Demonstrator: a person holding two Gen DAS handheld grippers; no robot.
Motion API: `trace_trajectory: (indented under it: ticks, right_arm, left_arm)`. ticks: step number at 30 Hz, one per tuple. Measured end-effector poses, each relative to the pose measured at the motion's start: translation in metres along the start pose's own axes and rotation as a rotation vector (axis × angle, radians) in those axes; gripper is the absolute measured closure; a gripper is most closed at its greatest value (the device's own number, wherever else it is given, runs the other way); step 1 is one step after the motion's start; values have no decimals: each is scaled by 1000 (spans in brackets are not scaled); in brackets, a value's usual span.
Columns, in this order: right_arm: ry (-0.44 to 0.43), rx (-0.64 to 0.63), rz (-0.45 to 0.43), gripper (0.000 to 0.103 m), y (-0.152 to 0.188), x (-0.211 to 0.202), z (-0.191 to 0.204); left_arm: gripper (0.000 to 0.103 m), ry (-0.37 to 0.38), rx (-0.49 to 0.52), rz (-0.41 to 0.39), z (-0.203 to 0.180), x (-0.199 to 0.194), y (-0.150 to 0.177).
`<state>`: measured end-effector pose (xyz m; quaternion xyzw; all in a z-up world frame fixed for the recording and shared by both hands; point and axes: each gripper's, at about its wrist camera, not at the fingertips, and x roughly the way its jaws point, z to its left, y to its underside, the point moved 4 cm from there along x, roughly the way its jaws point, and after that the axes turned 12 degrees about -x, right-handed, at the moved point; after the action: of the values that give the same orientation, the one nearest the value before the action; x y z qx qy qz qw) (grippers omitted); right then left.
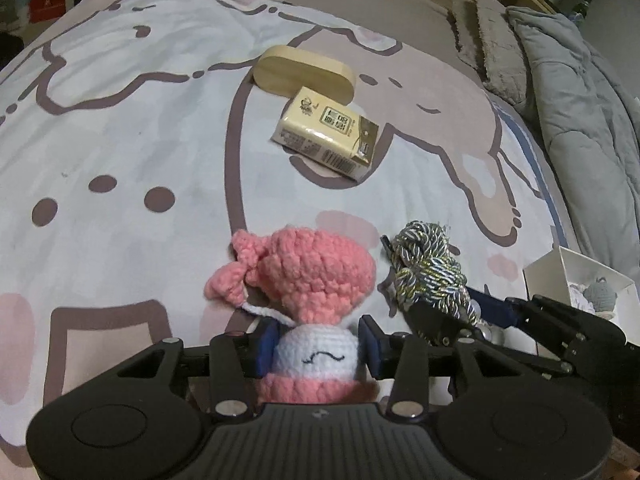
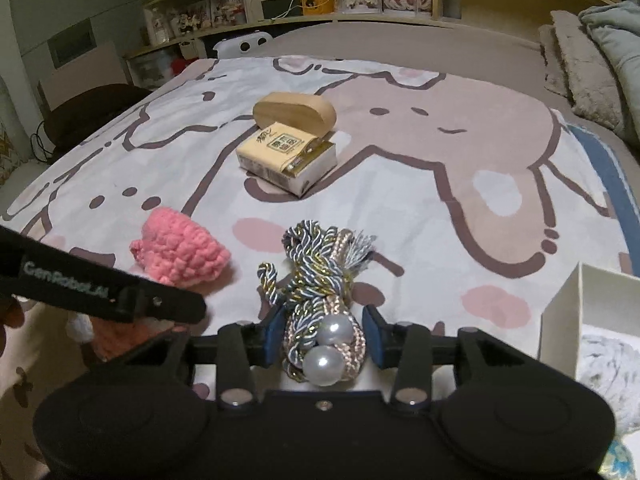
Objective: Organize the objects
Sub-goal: 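Lift and carry the pink doll and cord keychain over the white tray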
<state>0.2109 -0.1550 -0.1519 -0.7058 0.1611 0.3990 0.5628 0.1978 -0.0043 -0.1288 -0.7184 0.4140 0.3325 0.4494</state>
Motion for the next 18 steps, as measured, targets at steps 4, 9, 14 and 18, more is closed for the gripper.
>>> trace_trajectory:
  ticks: [4, 9, 14, 18]
  right_arm:
    - [-8, 16, 1, 68, -2, -3, -2]
    - [18, 42, -49, 70, -10, -25, -7]
    - [42, 88, -120, 70, -22, -58, -15]
    - [59, 103, -159, 70, -28, -83, -16]
  left_arm:
    - [61, 10, -1, -23, 0, -6, -1]
    - [61, 25, -12, -93, -1, -29, -8]
    - [61, 71, -26, -164, -5, -60, -14]
    - [61, 105, -29, -201, -9, -79, -16]
